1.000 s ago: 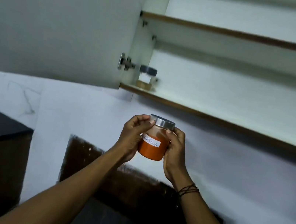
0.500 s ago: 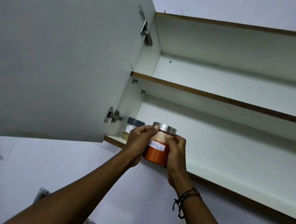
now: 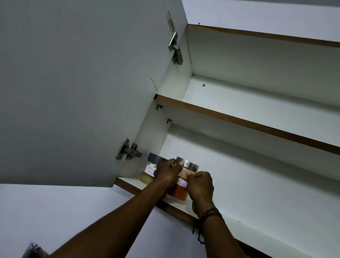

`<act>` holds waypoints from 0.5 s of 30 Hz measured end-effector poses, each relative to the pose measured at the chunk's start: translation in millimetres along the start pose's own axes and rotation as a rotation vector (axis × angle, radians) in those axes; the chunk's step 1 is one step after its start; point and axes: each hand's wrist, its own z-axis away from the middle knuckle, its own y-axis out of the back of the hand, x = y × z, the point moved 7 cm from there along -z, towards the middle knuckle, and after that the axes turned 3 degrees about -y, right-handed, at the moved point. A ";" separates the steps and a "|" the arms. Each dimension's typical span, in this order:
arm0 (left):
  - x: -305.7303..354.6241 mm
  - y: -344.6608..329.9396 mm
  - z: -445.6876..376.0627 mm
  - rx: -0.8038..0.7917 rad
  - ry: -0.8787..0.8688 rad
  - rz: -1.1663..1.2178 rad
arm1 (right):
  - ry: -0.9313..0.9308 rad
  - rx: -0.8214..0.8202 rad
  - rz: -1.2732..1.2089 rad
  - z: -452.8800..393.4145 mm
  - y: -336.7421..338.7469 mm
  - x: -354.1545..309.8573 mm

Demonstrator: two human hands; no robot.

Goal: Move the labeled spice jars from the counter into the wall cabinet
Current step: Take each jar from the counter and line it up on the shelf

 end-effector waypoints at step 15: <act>-30.0 -12.7 -26.1 0.017 0.037 -0.232 | 0.034 -0.221 0.087 -18.0 -30.6 15.0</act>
